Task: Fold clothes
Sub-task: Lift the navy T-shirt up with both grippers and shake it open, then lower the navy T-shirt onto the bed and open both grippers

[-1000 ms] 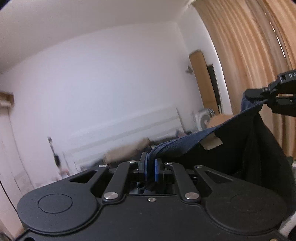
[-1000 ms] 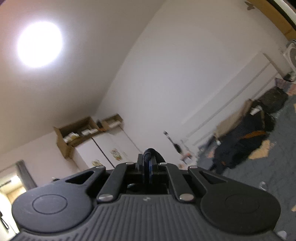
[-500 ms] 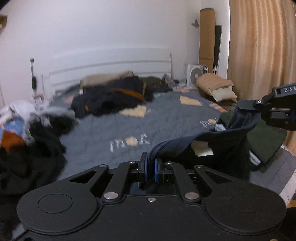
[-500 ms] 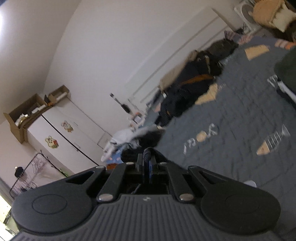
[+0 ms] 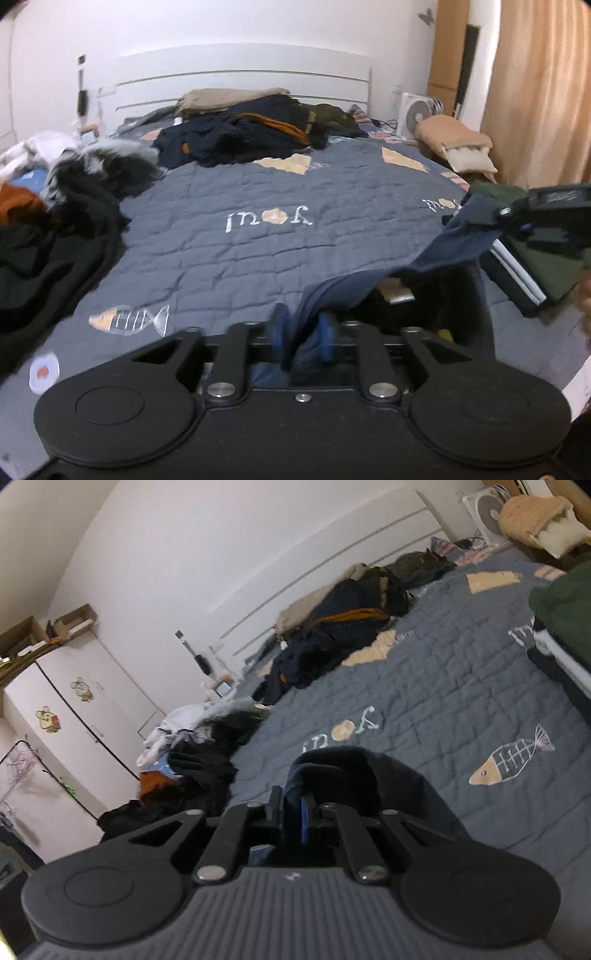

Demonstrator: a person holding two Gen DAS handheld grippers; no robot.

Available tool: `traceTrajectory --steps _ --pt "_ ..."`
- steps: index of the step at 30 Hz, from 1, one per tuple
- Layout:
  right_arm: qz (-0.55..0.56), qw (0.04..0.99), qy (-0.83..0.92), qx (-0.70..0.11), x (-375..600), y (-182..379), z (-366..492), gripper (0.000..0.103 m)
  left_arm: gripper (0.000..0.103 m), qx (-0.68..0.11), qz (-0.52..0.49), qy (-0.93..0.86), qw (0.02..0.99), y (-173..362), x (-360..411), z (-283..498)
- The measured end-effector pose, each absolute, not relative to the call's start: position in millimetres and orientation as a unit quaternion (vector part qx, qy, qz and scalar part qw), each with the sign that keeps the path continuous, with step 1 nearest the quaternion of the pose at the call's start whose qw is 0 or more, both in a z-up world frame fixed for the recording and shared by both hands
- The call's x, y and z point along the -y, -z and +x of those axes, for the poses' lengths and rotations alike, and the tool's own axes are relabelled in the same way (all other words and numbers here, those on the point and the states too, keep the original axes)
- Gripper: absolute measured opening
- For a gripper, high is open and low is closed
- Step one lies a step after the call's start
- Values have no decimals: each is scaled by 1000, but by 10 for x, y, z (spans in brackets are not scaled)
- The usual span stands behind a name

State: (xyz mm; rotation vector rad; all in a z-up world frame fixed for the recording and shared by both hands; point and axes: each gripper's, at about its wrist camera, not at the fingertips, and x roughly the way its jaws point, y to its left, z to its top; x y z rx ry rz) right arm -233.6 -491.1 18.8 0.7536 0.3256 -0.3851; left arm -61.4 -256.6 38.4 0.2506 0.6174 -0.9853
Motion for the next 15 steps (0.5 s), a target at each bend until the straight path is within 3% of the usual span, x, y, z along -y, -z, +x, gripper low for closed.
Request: traceTrajectory --steps 2,4,9,15 --pt "364 897 188 -164 4913 -72 -2242 9 49 -283 115 454 837 -350 2391 -621" --pt "371 893 191 -170 4918 66 -2172 9 53 -286 106 438 846 -292 2199 -600" --pt "379 889 187 -175 4913 294 -2034 10 55 -288 97 448 841 -177 1983 -769" --pt "375 894 177 -169 4912 388 -2006 12 57 -252 171 478 824 113 2260 -1181"
